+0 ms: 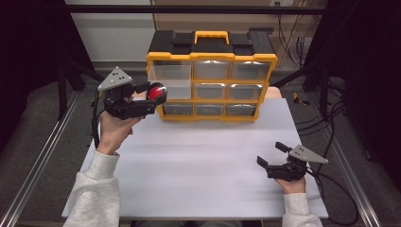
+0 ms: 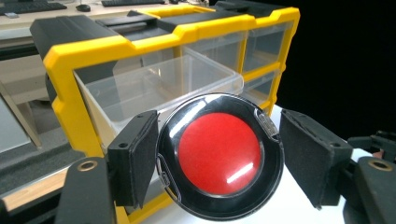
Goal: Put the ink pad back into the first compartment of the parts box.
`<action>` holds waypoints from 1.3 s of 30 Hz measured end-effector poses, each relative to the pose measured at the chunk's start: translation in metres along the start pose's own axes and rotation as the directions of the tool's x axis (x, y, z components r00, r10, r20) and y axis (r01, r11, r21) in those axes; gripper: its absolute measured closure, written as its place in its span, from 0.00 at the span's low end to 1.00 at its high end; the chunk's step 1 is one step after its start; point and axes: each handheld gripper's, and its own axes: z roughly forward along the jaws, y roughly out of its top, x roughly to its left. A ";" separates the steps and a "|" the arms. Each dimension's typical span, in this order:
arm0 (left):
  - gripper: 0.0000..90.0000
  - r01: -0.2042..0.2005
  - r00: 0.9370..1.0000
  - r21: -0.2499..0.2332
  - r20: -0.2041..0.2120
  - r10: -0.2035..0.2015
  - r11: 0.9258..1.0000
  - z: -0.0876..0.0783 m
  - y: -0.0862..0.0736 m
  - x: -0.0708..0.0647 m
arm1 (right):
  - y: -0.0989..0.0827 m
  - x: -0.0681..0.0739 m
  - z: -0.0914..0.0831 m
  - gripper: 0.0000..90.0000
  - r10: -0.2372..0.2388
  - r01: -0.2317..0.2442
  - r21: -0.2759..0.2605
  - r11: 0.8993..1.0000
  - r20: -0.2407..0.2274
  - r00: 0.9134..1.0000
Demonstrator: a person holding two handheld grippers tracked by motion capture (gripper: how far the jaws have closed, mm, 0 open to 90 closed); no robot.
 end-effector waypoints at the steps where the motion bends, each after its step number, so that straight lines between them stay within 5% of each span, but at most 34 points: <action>1: 0.33 -0.001 1.000 -0.002 -0.002 0.001 1.000 0.000 0.002 0.000 | 0.000 0.000 0.000 0.00 -0.004 0.004 -0.002 1.000 0.000 1.000; 39: 0.33 0.014 0.997 0.005 -0.075 -0.014 1.000 0.021 0.056 0.019 | 0.000 -0.001 0.000 0.00 -0.003 0.003 -0.003 1.000 -0.004 1.000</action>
